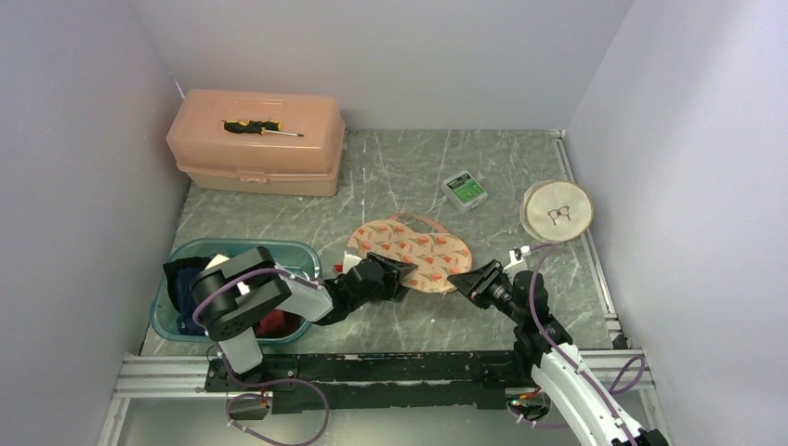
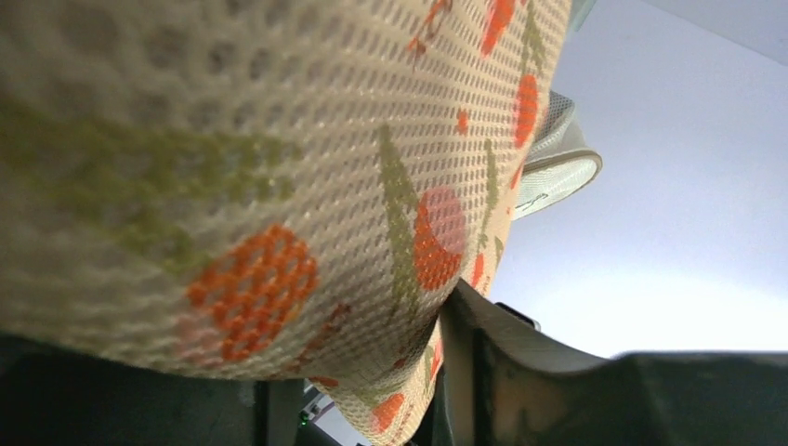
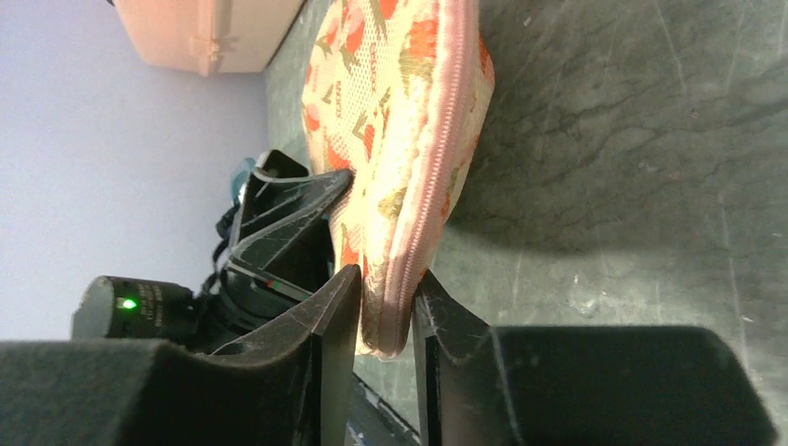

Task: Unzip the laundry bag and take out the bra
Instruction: Pick up the laundry bag at the center of the board.

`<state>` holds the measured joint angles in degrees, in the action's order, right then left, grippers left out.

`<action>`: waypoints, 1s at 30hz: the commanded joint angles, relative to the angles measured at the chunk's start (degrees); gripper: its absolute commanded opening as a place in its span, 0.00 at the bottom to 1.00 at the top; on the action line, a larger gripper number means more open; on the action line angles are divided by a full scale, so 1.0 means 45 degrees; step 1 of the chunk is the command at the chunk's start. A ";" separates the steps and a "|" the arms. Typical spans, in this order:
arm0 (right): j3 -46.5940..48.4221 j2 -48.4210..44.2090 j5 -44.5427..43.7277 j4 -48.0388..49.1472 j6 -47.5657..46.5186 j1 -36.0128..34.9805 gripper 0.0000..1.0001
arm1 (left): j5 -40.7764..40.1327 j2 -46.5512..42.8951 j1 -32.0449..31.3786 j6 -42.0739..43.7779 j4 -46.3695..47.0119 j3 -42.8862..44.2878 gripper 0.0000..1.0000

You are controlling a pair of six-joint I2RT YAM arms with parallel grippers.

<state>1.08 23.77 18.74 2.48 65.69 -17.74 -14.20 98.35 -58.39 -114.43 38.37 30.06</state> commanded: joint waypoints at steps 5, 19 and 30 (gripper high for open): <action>0.1186 0.0209 0.0242 -0.1298 -0.1627 -0.0084 0.56 | 0.0034 -0.1041 0.0233 0.0765 -0.0732 0.0353 0.36; 0.3943 -0.1127 -0.1377 -0.5106 -0.5560 -0.0087 1.00 | -0.0058 -0.2829 0.0645 0.3241 -0.4286 0.1829 0.03; 0.3387 -0.1586 -0.1282 -0.2644 -0.4958 -0.0062 0.99 | -0.2543 -0.4545 0.0755 0.5589 -1.1629 0.5778 0.03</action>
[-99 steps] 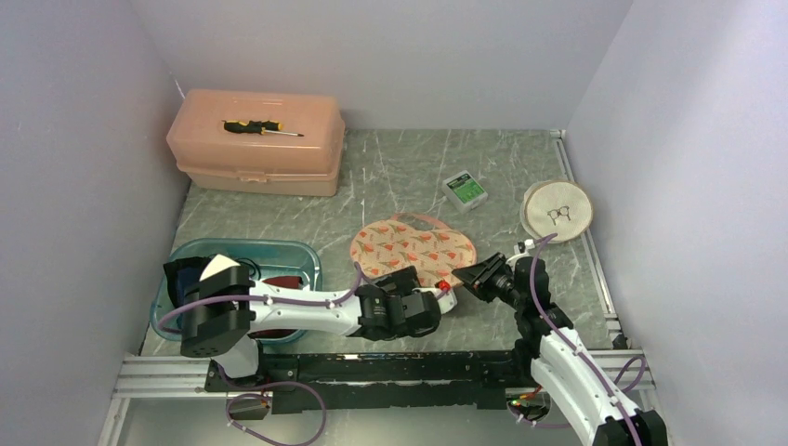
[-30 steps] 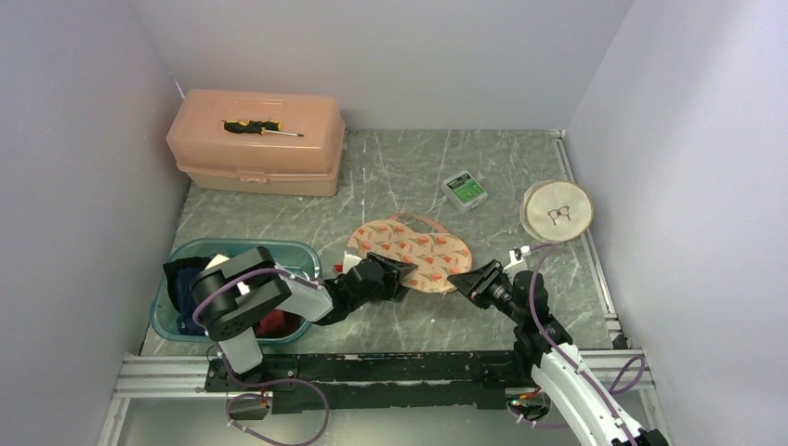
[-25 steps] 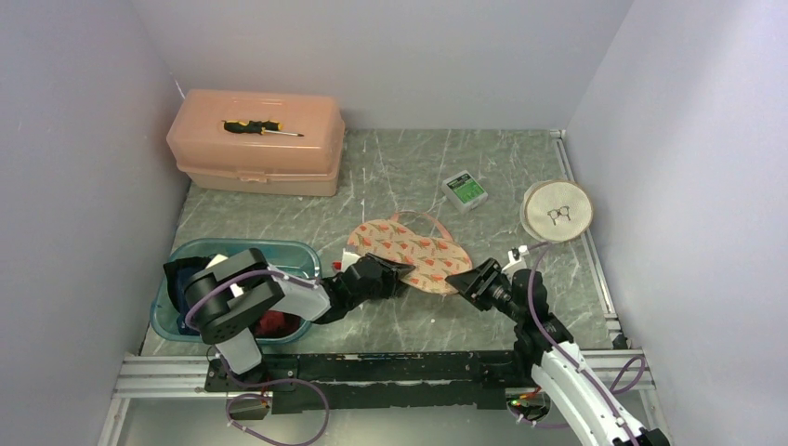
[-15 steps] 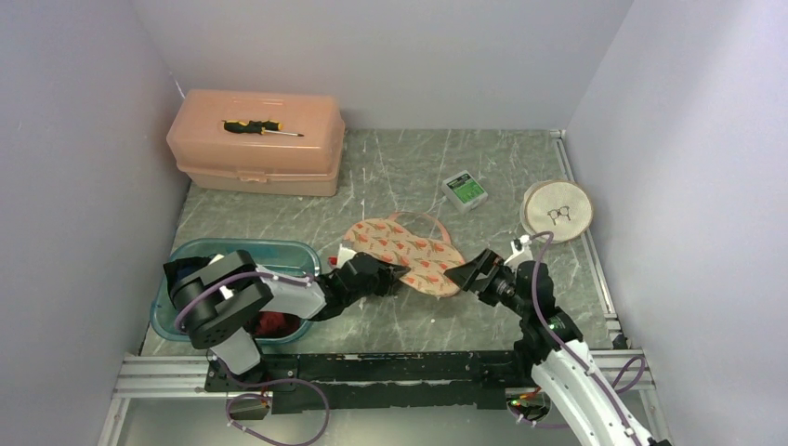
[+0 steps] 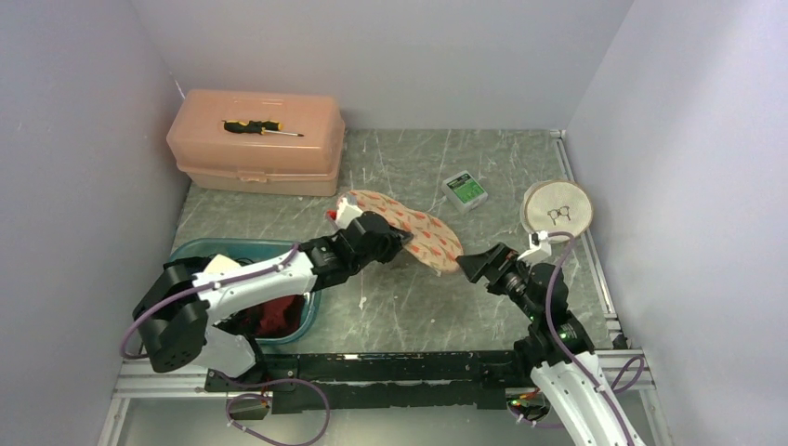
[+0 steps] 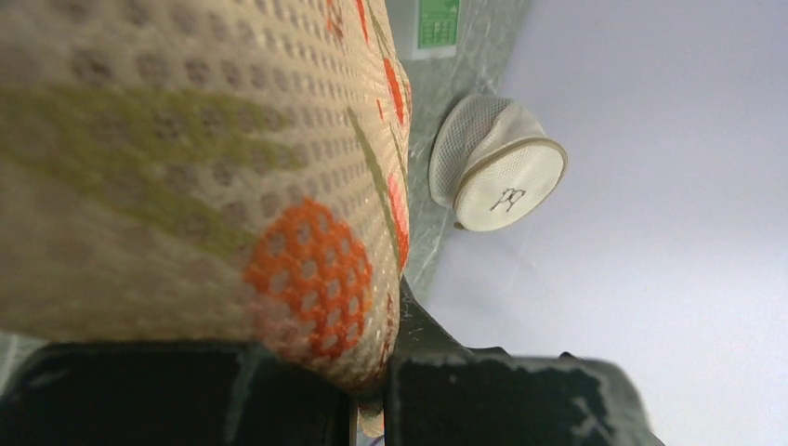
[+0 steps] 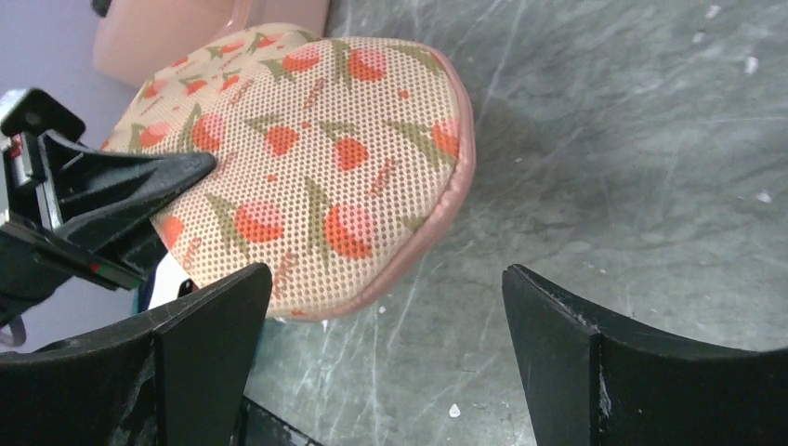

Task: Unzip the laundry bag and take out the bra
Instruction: Pick up the laundry bag at the center of the board, then unzip the laundry bag at the center of the board.

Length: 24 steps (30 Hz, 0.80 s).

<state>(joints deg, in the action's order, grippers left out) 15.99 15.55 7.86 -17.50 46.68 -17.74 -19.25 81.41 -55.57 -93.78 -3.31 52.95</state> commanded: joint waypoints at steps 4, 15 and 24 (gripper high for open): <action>0.0133 0.0489 0.3046 0.3162 -0.1348 -0.0082 0.90 | -0.1600 -0.1208 0.0417 0.1103 -0.2724 0.0812 0.03; -0.1151 0.1689 0.5408 0.8541 -0.0497 -0.0473 0.88 | 0.0130 -0.1787 0.1548 0.0527 -0.3361 0.1315 0.03; -0.0637 0.4099 0.4453 0.9877 -0.0913 -0.2040 0.90 | -0.0070 -0.2856 0.2217 0.0656 -0.3478 0.0865 0.03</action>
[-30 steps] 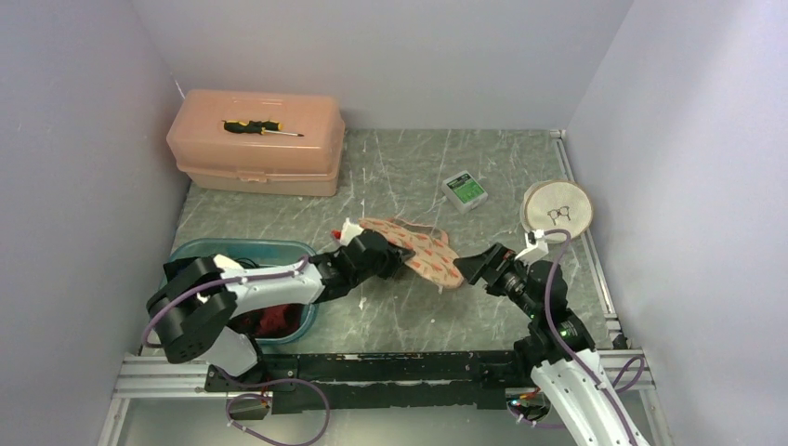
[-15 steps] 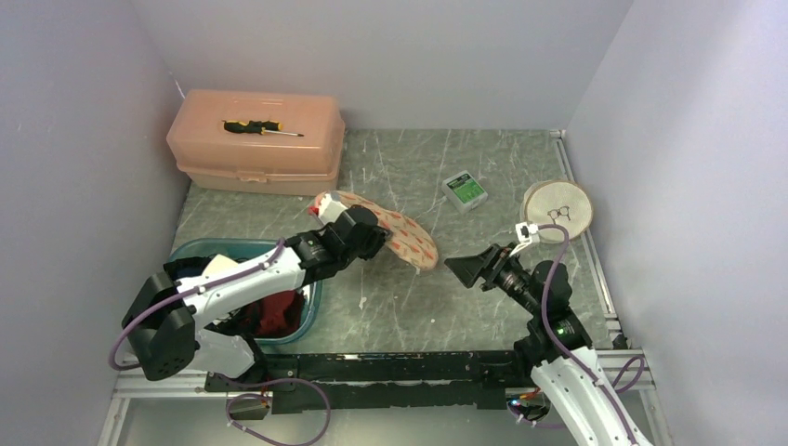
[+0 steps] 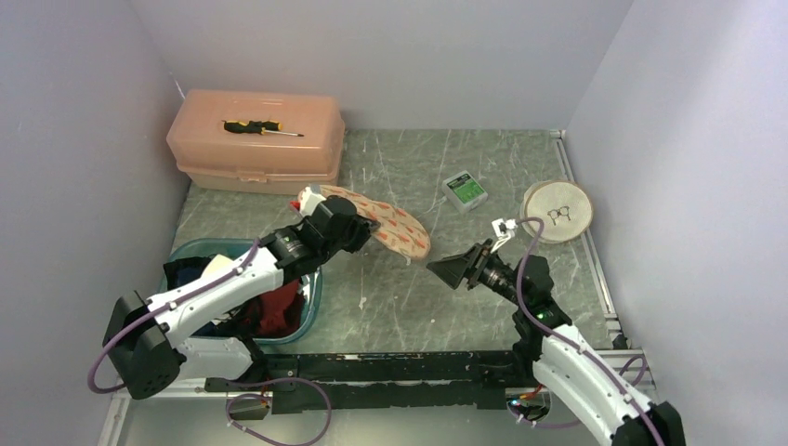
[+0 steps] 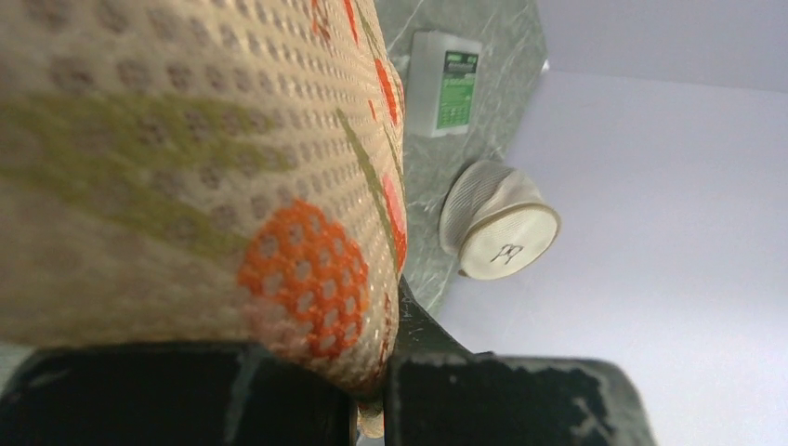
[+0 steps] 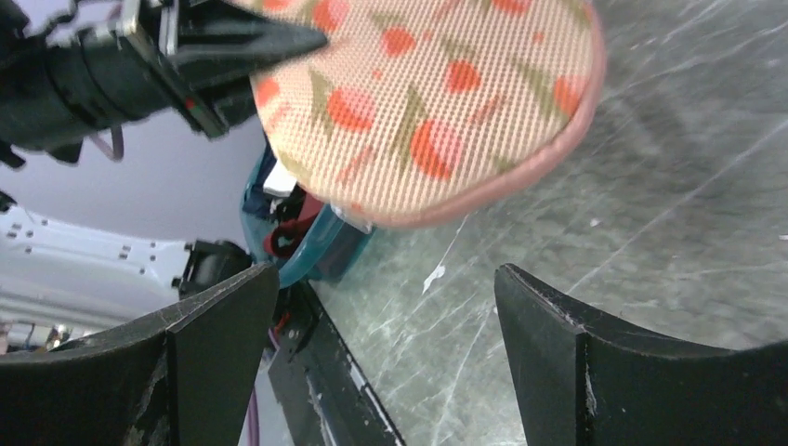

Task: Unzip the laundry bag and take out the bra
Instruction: Unzip the laundry bag at the center of the board.

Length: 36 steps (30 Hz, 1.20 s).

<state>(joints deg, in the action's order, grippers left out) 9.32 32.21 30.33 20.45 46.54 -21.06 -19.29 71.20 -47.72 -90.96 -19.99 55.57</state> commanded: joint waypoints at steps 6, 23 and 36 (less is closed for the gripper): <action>0.1577 0.0734 -0.3077 0.0808 -0.2343 -0.3441 0.90 | 0.1108 -0.1032 0.1406 0.0594 0.2322 -0.0938 0.03; 0.1845 0.2275 -0.4482 0.2085 -0.2713 -0.5023 0.64 | 0.3938 -0.1028 0.2405 0.0448 0.4461 -0.1900 0.03; 0.1591 0.3397 -0.5219 0.2991 -0.1767 -0.5340 0.59 | 0.4070 -0.1187 0.2441 0.0356 0.3903 -0.1588 0.03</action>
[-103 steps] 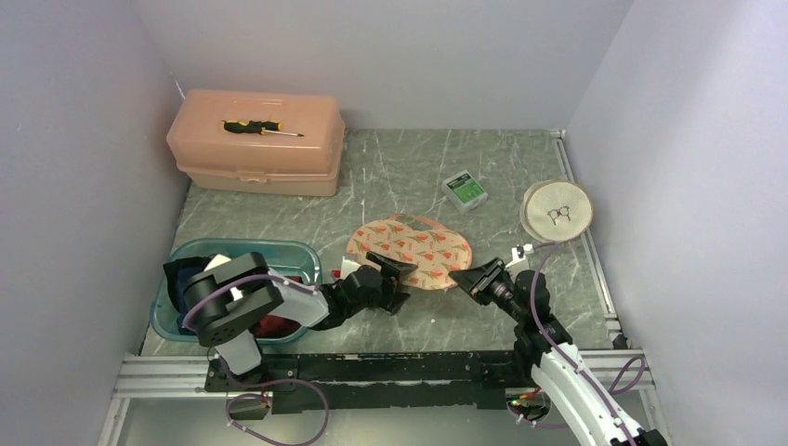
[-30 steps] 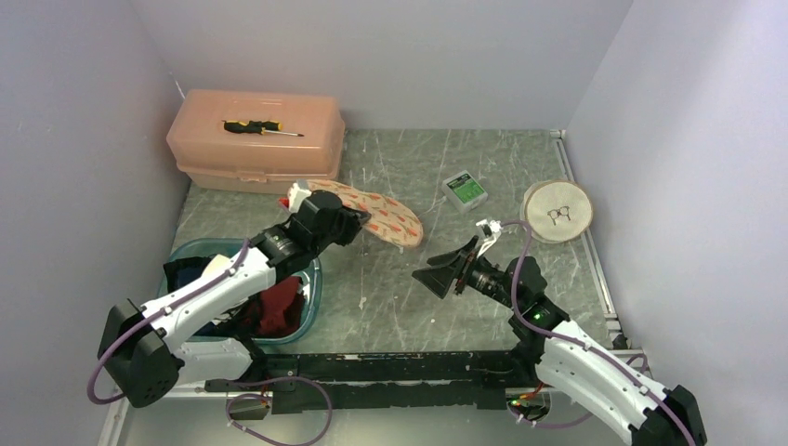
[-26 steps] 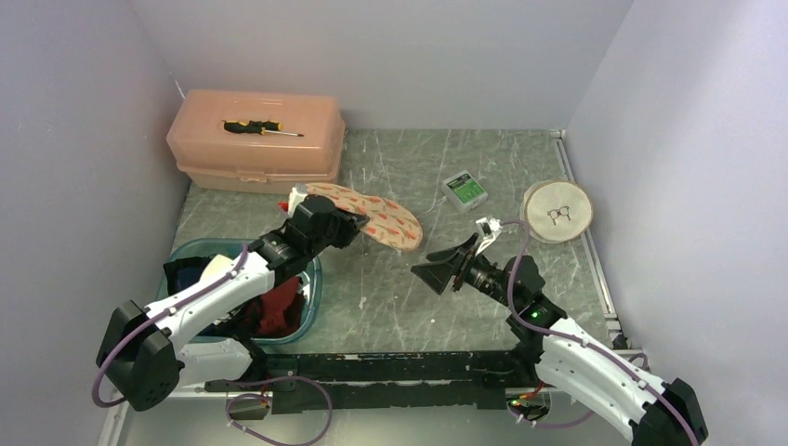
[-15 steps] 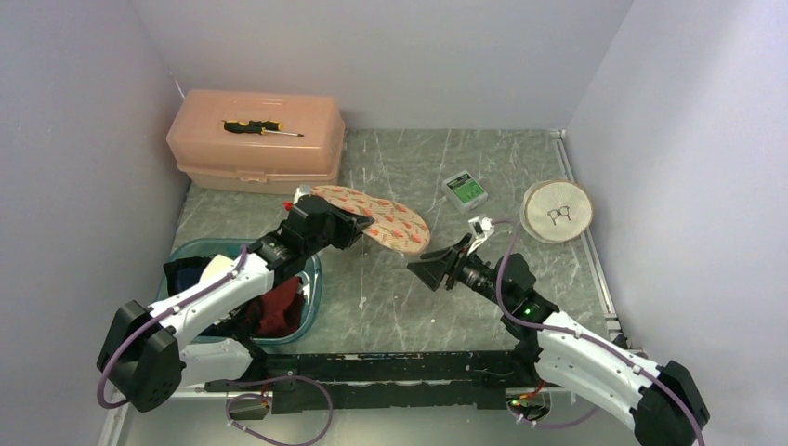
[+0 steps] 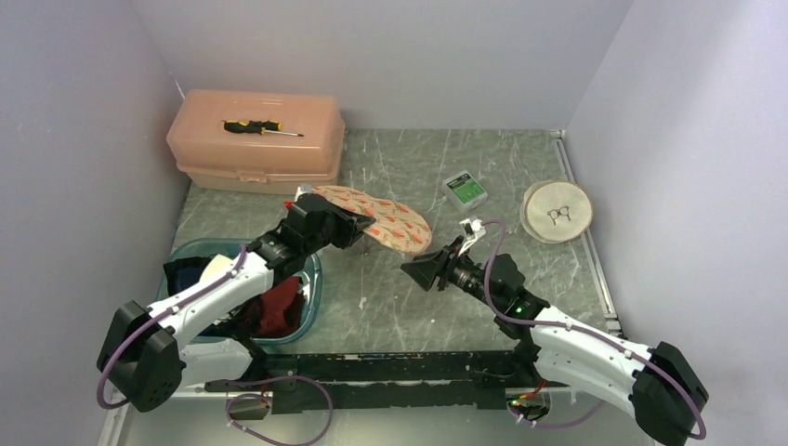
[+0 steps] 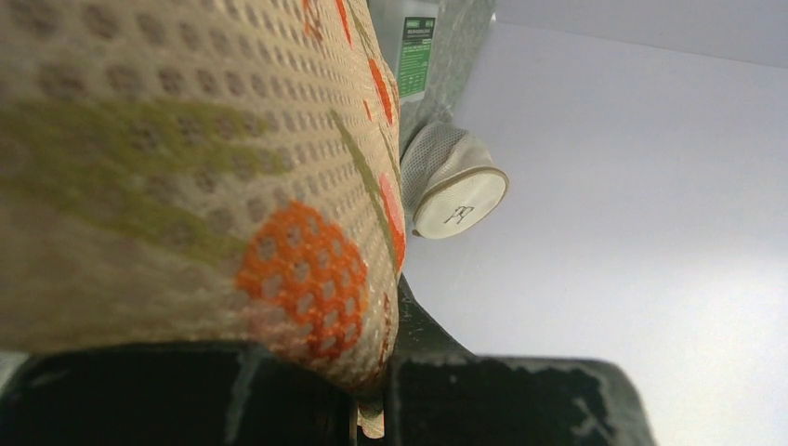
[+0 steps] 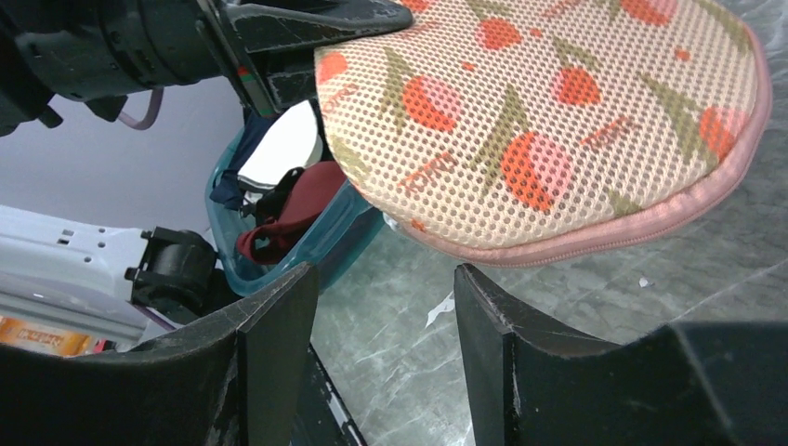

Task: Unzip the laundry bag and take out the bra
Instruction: Unzip the laundry bag at the center of the board.

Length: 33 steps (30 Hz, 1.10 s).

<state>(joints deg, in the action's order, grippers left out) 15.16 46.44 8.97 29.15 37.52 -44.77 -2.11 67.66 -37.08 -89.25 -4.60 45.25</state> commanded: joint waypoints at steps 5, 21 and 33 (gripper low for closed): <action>0.0515 0.0582 -0.0570 0.1130 0.0106 -0.0109 0.55 | 0.0316 -0.0420 0.0080 -0.0063 0.0251 0.0901 0.03; 0.0219 0.1346 -0.0985 0.3931 -0.1100 -0.0285 0.52 | 0.0062 -0.0038 0.0060 -0.1973 -0.2536 0.2452 0.03; 0.0419 0.2168 -0.0705 0.5412 -0.0712 -0.0303 0.46 | -0.0131 -0.0064 0.0037 -0.2080 -0.2818 0.2702 0.03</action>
<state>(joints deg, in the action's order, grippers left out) 15.16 55.59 5.02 46.22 34.04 -45.84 -1.69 67.77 -36.95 -97.80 -18.46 55.00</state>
